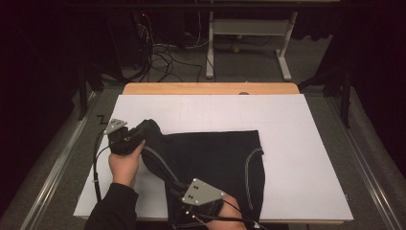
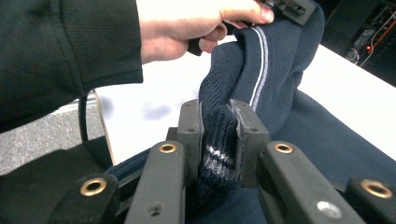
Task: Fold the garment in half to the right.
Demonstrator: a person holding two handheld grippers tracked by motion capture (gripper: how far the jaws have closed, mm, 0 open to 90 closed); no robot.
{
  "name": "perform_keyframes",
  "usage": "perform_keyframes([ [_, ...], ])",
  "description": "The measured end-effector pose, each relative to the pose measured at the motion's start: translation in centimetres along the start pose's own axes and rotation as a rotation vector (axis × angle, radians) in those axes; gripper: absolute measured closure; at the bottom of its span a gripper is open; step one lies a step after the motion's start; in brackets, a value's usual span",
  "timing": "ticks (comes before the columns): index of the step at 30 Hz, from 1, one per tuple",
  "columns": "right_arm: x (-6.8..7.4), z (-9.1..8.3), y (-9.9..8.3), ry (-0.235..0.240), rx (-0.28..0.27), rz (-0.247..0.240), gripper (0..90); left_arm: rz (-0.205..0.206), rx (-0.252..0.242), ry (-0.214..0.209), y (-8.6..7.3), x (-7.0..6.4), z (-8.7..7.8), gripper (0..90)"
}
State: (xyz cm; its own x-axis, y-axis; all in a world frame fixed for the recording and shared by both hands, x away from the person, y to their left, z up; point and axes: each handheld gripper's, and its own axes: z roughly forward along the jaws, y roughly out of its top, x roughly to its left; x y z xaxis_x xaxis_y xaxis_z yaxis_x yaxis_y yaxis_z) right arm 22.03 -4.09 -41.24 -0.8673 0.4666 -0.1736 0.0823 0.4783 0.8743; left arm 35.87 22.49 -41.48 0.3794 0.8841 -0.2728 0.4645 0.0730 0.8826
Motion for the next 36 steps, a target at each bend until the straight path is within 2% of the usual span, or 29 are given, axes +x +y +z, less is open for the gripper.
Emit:
perform_keyframes([
  [7,-1.3,-1.4,-1.3,-0.013,-0.005,0.030,76.7,0.055,0.041,0.005,1.1,-2.6,2.0,78.5],
  [9,-1.6,-1.7,-1.8,-0.020,0.000,0.034,76.7,0.061,0.049,-0.010,1.3,-3.1,2.4,78.5],
  [22,-2.6,-4.2,-4.4,-0.066,0.003,0.054,76.6,0.133,0.087,-0.028,2.0,-6.5,4.7,78.4],
  [27,-3.2,-5.1,-5.3,-0.086,0.007,0.071,76.6,0.133,0.095,-0.040,2.1,-7.9,5.9,78.4],
  [30,-3.4,-5.6,-5.9,-0.094,0.010,0.077,76.6,0.115,0.101,-0.058,2.0,-8.6,6.6,78.3],
  [36,-3.9,-6.8,-7.1,-0.106,0.016,0.099,76.5,0.122,0.124,-0.078,1.8,-10.2,8.1,78.3],
])
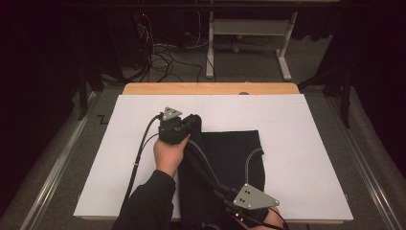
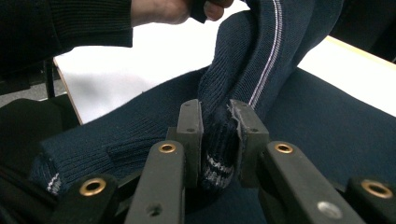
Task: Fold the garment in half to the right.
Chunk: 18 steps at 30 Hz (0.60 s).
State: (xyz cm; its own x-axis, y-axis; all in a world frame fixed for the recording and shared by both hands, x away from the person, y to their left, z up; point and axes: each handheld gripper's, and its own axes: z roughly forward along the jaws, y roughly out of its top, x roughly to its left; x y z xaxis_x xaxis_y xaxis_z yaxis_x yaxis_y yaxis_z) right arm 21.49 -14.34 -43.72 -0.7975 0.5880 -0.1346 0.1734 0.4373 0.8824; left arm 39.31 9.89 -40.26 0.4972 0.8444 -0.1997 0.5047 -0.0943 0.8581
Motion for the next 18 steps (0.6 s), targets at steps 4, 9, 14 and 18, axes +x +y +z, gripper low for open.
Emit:
perform_keyframes([
  [4,-0.4,-0.6,-0.7,-0.013,0.002,0.006,76.5,-0.001,0.007,-0.003,0.0,-0.5,0.6,78.3],
  [9,-0.5,-1.2,-1.2,-0.022,0.001,0.014,76.3,-0.003,0.004,-0.003,0.1,-1.2,1.0,78.3],
  [14,-0.6,-1.6,-1.6,-0.016,0.013,-0.003,76.3,0.014,-0.001,-0.011,0.3,-2.5,1.2,78.3],
  [18,-0.9,-2.1,-2.0,-0.019,0.016,0.005,76.3,0.018,0.006,-0.016,0.6,-2.9,1.5,78.3],
])
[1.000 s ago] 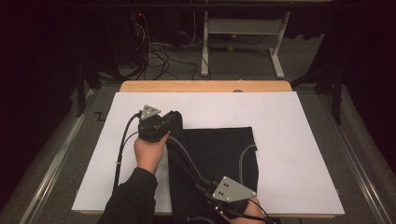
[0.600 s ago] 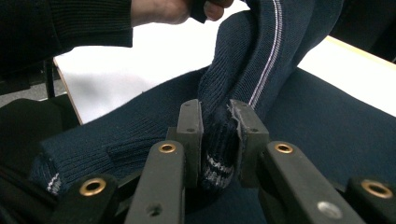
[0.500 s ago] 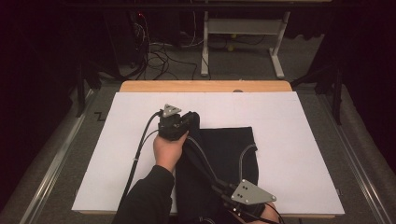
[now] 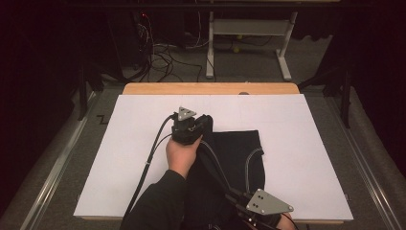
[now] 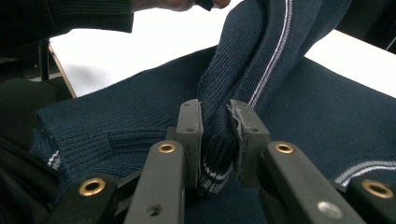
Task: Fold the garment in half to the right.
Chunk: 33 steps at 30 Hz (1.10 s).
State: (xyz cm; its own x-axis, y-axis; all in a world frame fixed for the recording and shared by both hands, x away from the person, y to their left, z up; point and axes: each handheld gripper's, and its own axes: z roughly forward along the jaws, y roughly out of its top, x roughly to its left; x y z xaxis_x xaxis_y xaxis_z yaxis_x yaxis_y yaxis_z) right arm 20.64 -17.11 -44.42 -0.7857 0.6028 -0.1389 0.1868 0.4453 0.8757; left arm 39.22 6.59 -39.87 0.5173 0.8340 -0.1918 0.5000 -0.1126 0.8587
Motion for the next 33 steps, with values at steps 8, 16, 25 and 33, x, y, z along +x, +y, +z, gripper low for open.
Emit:
perform_keyframes([
  [8,-0.5,-0.7,-0.8,-0.005,0.000,0.031,76.2,0.016,0.023,-0.012,0.7,-1.5,1.2,78.2],
  [16,-1.0,-1.8,-1.3,-0.022,-0.002,0.048,76.2,0.007,0.029,-0.035,1.0,-2.1,1.9,78.2],
  [25,-1.0,-2.2,-2.1,-0.024,0.024,0.059,76.1,0.004,0.063,-0.050,0.8,-3.0,3.4,78.0],
  [33,-1.5,-3.1,-3.0,-0.045,0.046,0.095,76.1,0.029,0.083,-0.063,1.1,-4.6,4.5,77.8],
])
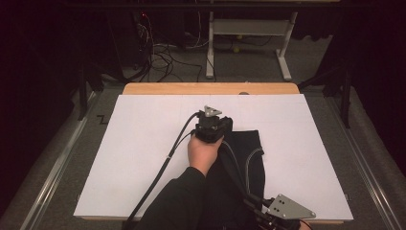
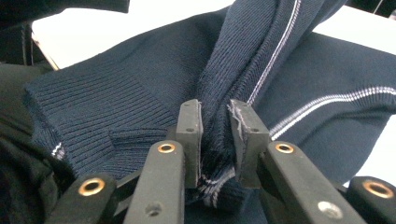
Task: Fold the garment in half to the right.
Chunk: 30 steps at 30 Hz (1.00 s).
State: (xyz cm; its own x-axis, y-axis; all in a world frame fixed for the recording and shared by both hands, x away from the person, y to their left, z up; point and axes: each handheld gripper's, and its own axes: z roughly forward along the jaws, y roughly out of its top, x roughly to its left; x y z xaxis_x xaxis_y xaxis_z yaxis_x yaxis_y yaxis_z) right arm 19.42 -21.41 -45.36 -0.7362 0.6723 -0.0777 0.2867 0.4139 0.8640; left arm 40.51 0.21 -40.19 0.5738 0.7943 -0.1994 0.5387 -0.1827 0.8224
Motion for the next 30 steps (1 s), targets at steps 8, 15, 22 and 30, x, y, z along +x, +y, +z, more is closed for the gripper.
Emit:
perform_keyframes([
  [8,-0.2,-0.2,-0.8,-0.013,0.036,0.017,73.6,0.000,0.032,-0.007,-0.3,-0.7,2.0,75.4],
  [15,-0.7,-0.7,-1.2,-0.026,0.039,0.046,58.9,0.048,-0.006,-0.037,-0.5,-1.4,2.0,54.4],
  [22,-0.8,-1.2,-0.8,-0.050,-0.025,0.063,43.2,0.084,-0.040,-0.067,-0.7,-1.1,1.0,44.2],
  [30,-1.1,-1.4,-0.7,-0.051,-0.053,0.084,37.5,0.119,-0.035,-0.054,-3.5,0.6,-0.8,32.0],
])
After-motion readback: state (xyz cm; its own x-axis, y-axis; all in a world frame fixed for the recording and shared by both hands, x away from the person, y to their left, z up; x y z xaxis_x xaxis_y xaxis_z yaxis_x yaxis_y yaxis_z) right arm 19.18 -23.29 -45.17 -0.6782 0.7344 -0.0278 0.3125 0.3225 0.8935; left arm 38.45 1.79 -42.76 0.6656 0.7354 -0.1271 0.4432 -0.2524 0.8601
